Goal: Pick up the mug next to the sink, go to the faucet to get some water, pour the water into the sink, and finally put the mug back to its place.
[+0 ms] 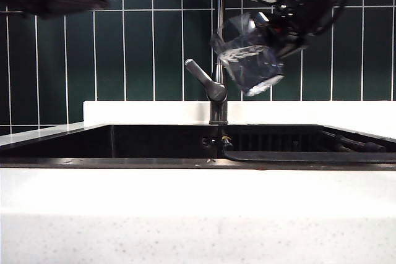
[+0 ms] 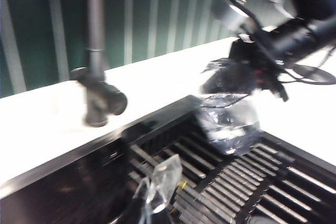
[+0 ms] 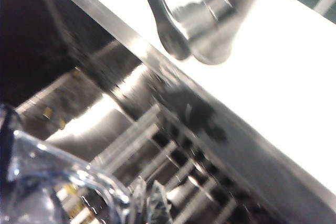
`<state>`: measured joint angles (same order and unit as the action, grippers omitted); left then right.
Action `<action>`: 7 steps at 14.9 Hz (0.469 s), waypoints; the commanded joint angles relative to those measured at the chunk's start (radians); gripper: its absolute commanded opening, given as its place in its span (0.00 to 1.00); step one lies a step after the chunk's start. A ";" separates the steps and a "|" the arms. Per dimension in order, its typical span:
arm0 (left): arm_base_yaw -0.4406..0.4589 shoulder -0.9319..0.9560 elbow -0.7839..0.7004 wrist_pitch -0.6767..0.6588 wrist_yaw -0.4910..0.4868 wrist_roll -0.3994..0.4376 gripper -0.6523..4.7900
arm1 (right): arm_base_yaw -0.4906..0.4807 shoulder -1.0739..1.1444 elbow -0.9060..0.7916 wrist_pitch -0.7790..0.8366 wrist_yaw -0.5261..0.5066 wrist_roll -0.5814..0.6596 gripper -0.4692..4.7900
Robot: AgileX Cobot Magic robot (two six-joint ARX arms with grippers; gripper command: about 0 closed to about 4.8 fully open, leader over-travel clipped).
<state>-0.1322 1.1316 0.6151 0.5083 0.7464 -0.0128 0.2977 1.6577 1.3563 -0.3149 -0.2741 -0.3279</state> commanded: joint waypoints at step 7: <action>-0.197 -0.525 -0.372 -0.040 -0.503 0.064 0.11 | 0.000 -0.072 -0.058 0.011 0.300 -0.232 0.08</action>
<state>-0.3305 0.6224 0.2504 0.4854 0.2493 0.0631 0.2966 1.6035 1.2922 -0.3286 0.0025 -0.5304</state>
